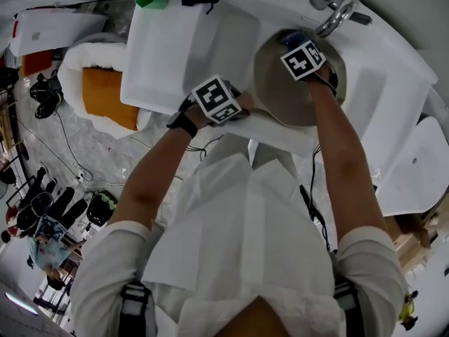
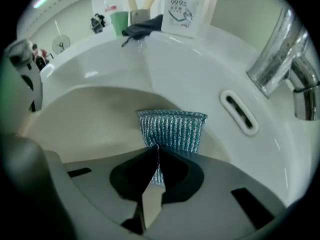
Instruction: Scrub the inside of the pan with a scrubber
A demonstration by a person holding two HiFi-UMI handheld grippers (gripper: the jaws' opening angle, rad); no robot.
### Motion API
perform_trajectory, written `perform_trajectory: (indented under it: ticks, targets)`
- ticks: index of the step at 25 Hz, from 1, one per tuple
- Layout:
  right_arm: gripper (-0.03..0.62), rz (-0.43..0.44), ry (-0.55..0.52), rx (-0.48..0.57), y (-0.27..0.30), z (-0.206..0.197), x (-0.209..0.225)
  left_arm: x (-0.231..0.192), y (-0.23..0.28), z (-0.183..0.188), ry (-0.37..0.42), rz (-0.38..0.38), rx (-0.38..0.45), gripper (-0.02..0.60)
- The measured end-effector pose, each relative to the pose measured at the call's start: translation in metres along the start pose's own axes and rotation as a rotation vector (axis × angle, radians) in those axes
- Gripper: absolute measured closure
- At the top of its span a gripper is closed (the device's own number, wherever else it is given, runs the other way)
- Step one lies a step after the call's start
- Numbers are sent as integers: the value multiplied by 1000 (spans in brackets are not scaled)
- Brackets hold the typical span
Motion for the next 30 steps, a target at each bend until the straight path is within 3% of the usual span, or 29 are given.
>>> perform_trajectory:
  ticks: [7, 10, 12, 14, 16, 19, 23, 26, 30]
  targets:
    - [577, 339, 35, 148, -13, 16, -45, 0, -1, 0, 1, 0, 1, 342]
    - [577, 495, 21, 160, -23, 11, -64, 0, -1, 0, 3, 1, 1, 342]
    - [577, 652, 27, 111, -30, 2, -76, 0, -1, 0, 4, 3, 1, 342]
    - [577, 809, 3, -8, -39, -14, -89, 0, -1, -1, 3, 4, 2, 342]
    - [577, 862, -86, -169, -47, -34, -99, 1, -1, -1, 3, 4, 2, 342]
    - [577, 818, -222, -399, -55, -67, -100, 2, -2, -1, 4, 4, 3, 342]
    - [577, 696, -338, -623, -62, -92, -82, 1, -2, -1, 3, 4, 2, 342]
    - [577, 484, -412, -762, -48, -108, -56, 1, -2, -1, 1, 5, 2, 342]
    - [577, 189, -412, -730, -24, -104, -14, 1, -2, -1, 1, 5, 3, 342]
Point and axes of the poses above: the fingertips, and each gripper's own axes: y forward along the fingers, x to its right, z out of its top, the point moved 10 cm from there along -y, backward along the fingers, and after that the axes turned 3 degrees about -x, right-handed, at the moved point
